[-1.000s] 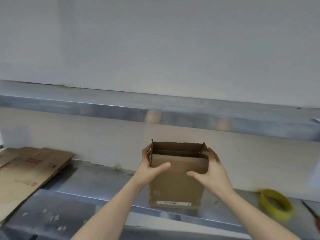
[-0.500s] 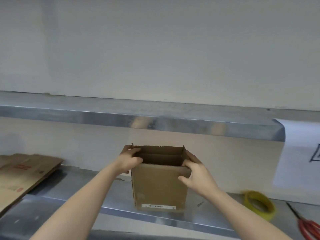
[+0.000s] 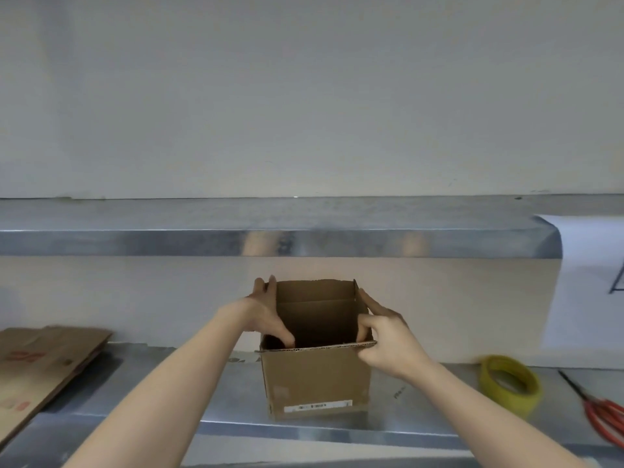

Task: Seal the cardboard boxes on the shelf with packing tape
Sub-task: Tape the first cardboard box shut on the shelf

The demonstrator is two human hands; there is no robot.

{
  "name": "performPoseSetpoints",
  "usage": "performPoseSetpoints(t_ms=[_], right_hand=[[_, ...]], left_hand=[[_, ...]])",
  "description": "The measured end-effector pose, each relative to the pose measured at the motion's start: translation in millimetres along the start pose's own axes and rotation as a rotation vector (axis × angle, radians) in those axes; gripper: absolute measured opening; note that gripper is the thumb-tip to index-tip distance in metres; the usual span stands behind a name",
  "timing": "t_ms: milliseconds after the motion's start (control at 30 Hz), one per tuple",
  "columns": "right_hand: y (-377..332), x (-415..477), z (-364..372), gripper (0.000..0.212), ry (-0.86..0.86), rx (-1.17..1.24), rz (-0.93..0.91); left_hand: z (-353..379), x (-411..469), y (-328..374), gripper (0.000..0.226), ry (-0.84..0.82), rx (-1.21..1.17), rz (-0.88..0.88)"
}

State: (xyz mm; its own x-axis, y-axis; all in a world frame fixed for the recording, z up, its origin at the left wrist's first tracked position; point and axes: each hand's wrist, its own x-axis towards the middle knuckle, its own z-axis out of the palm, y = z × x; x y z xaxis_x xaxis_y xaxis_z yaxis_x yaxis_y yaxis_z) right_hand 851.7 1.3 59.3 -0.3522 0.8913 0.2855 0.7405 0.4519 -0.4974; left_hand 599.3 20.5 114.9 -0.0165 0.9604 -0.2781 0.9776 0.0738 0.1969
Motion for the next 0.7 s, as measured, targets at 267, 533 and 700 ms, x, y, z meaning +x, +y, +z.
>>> performPoseSetpoints(t_ms=[267, 533, 700], right_hand=[[-13, -3, -8, 0.027, -0.091, -0.099, 0.006], [-22, -4, 3, 0.016, -0.156, -0.149, -0.052], [-20, -15, -2, 0.028, -0.135, -0.173, -0.023]], left_hand=[[19, 20, 0, 0.140, 0.088, -0.085, 0.179], [29, 16, -15, 0.131, 0.049, -0.239, 0.209], [29, 19, -16, 0.126, 0.027, -0.119, 0.168]])
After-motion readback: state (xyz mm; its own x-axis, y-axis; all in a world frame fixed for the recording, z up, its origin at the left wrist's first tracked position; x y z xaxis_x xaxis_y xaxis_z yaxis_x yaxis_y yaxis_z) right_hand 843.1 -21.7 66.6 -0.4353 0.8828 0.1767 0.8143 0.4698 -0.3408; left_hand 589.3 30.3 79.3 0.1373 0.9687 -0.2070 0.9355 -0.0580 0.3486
